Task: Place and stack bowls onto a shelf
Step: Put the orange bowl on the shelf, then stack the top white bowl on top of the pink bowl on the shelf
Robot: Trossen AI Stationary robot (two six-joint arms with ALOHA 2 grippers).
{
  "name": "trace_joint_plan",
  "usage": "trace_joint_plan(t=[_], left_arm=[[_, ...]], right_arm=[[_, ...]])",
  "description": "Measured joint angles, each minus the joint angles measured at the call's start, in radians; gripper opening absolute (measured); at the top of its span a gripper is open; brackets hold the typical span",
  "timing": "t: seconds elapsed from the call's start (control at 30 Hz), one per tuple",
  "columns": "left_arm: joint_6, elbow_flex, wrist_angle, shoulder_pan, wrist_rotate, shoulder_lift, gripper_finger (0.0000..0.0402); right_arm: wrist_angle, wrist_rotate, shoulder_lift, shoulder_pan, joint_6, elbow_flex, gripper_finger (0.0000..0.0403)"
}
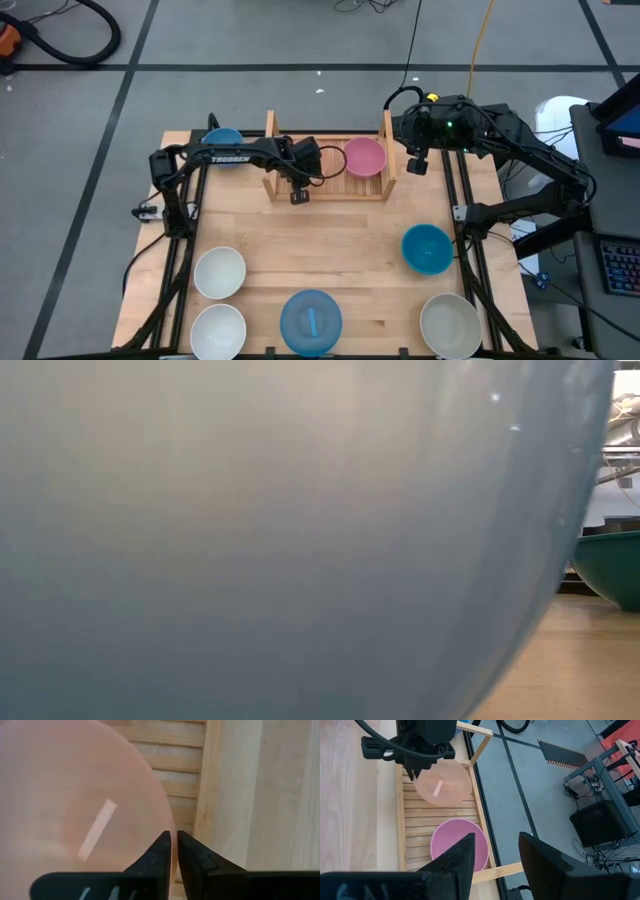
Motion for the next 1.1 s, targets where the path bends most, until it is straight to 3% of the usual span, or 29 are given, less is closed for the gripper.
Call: trace_joint_plan(t=[0.2,0.47,0.93,1.1], left_arm=[[-0.066,0.0,0.009,0.0,-0.057,0.0,0.0046],[-0.103,0.0,0.006,-0.003,-0.06,-0.03,0.0048],[-0.199,0.0,-0.06,-0.002,-0.069,-0.243,0.0049],[-0.244,0.0,-0.135,-0.002,-0.069,-0.302,0.0025]], right_arm=[[0.0,0.0,0.0,0.0,0.0,0.0,0.0144],[0.0,0.0,0.0,0.0,0.0,0.0,0.0144],[0.0,0.0,0.0,0.0,0.0,0.0,0.0144],[0.0,0.0,0.0,0.0,0.0,0.0,0.0144]])
